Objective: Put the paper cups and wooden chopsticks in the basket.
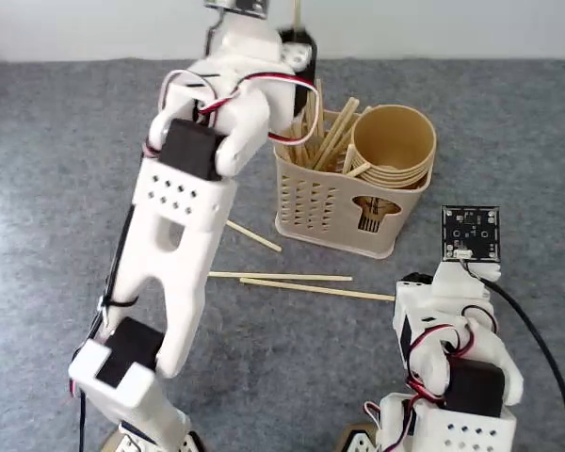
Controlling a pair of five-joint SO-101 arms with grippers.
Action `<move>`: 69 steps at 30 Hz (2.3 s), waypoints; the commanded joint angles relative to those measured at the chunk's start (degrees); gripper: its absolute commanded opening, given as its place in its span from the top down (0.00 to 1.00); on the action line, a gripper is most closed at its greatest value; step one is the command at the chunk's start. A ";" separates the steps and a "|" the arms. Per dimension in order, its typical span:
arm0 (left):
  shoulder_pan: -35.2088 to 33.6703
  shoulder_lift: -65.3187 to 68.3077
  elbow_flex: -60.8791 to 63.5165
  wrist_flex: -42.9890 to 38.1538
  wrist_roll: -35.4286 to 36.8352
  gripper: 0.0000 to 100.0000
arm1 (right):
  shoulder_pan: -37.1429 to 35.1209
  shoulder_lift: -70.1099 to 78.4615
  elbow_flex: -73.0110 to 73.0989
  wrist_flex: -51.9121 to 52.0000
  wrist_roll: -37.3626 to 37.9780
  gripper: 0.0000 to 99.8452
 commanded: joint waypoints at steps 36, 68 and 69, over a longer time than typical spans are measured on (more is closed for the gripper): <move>-24.53 -42.55 30.64 29.63 -11.69 0.93 | -4.62 0.04 1.14 -1.19 0.00 0.98; -48.44 -103.30 115.21 -1.58 -13.98 0.90 | -34.59 38.46 -12.13 -1.80 18.99 0.98; -48.88 -105.14 116.18 -1.58 -13.98 0.90 | -35.38 40.92 -13.98 -1.80 19.08 0.97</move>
